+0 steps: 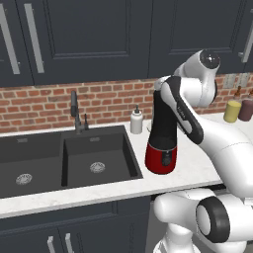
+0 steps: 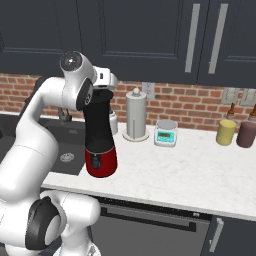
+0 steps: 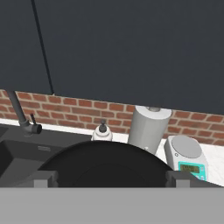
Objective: Close the lid blender by securely placing the lid on top.
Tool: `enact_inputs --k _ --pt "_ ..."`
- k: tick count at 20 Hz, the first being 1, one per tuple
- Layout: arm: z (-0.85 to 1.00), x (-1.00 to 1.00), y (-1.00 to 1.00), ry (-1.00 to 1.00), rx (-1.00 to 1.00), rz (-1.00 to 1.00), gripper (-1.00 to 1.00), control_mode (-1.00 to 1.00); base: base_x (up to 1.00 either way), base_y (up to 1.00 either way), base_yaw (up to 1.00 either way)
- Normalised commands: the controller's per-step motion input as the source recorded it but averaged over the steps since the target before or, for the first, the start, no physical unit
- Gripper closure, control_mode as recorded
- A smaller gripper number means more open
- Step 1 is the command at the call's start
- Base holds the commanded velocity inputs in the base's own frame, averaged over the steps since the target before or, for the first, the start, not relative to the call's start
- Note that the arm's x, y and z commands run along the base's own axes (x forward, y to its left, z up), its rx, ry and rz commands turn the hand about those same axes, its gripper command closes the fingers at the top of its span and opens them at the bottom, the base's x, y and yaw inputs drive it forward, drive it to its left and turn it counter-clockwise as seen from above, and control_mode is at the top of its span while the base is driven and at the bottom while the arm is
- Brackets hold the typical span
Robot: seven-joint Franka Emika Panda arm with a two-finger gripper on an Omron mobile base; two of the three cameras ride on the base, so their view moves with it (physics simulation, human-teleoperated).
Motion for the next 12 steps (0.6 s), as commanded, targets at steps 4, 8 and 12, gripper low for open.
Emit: enact_inputs --k 4,8,12 --pt "0.0 0.0 0.08 0.0 0.0 0.0 -1.0 -1.0 0.0 0.0 0.0" --pt "0.0 0.0 0.11 0.0 0.0 0.0 -1.0 -1.0 0.0 0.0 0.0" --pt "0.0 0.0 0.09 0.0 0.0 0.0 -1.0 -1.0 0.0 0.0 0.0"
